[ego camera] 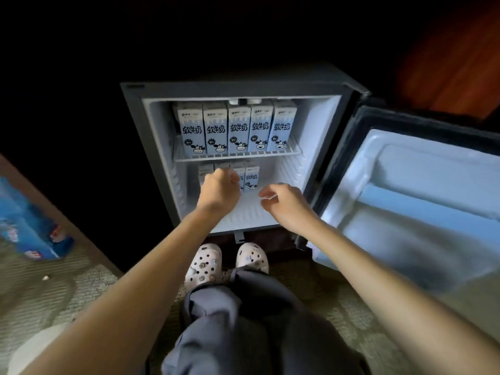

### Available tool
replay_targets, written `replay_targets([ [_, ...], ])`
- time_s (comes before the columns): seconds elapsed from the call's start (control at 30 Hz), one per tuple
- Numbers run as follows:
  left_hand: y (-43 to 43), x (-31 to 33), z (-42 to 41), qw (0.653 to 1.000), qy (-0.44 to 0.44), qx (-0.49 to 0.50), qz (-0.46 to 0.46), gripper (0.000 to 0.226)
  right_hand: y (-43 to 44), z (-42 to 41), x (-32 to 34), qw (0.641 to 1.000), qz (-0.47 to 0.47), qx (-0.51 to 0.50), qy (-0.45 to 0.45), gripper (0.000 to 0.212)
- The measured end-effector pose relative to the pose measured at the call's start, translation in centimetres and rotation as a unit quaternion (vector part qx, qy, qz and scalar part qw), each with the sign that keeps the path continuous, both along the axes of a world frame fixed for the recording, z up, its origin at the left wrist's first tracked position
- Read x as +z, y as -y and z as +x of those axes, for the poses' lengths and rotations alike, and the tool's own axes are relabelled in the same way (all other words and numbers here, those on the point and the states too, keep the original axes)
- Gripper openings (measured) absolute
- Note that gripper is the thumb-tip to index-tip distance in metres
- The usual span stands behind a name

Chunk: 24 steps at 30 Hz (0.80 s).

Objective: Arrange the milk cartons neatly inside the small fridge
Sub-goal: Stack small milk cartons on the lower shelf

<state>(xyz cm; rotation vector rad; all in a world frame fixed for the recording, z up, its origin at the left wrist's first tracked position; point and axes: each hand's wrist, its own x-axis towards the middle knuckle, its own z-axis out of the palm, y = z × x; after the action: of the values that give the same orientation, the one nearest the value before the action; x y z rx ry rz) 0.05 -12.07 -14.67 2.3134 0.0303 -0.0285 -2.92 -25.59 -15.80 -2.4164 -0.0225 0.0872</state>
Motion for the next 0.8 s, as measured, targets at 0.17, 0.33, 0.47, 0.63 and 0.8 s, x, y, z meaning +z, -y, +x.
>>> replay_targets([
  [0.17,4.4,5.2,-7.3,0.995,0.049,-0.084,0.027,0.029,4.5,-9.0,5.1,0.995,-0.025,-0.059,0.075,0.024],
  [0.33,10.2,6.4,-14.8,0.983,0.060,-0.168,0.032,0.027,9.2,-17.6,6.7,0.986,-0.055,-0.131,0.088,0.022],
  [0.47,14.8,4.3,-20.8,0.970,0.032,-0.236,0.052,0.029,13.2,-23.5,5.5,0.978,-0.065,-0.186,0.065,0.026],
  [0.63,20.1,0.8,-27.3,0.938,-0.004,-0.331,0.104,0.031,17.8,-30.5,2.8,0.965,-0.058,-0.254,0.024,0.025],
  [0.8,24.0,-2.9,-32.0,0.910,-0.043,-0.387,0.145,0.032,20.9,-36.0,-3.5,0.952,-0.046,-0.297,-0.049,0.022],
])
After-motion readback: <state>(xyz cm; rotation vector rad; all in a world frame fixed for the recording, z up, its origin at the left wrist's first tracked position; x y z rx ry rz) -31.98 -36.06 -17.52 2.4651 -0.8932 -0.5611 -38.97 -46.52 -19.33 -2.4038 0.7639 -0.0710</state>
